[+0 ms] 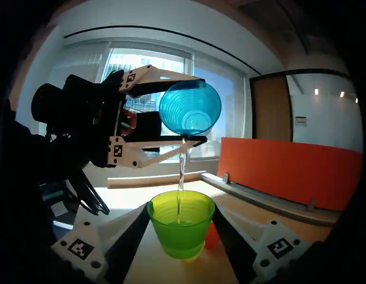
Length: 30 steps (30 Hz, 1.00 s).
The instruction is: Pour water
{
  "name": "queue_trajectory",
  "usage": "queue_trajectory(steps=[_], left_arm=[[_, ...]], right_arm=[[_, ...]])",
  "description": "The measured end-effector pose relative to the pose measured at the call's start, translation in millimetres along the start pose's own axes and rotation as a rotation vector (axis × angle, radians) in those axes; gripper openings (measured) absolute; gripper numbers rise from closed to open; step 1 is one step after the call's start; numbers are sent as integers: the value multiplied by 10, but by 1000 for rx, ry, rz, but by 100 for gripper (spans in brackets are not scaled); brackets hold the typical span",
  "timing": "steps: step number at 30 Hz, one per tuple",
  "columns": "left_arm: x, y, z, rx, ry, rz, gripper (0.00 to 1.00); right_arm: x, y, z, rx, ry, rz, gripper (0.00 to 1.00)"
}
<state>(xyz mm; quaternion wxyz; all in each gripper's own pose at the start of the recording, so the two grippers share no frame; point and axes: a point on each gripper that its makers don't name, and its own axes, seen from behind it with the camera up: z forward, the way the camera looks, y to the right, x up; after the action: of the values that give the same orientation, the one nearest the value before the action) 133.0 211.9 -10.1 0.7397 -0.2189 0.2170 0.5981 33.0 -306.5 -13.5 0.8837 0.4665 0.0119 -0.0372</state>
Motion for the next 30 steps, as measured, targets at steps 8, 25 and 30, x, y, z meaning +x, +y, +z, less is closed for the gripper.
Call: queue_trajectory(steps=[8,25,30], left_arm=[[36,-27,3,6,9,30,88],[68,-130,5,18,12,117,88],[87,-112,-5,17,13,145,88]], right_arm=[[15,13,-11,-4,6,-1,91],[55,37,-6,-4,13,-5,91],[60,42,-6,-6,16,-5,91]])
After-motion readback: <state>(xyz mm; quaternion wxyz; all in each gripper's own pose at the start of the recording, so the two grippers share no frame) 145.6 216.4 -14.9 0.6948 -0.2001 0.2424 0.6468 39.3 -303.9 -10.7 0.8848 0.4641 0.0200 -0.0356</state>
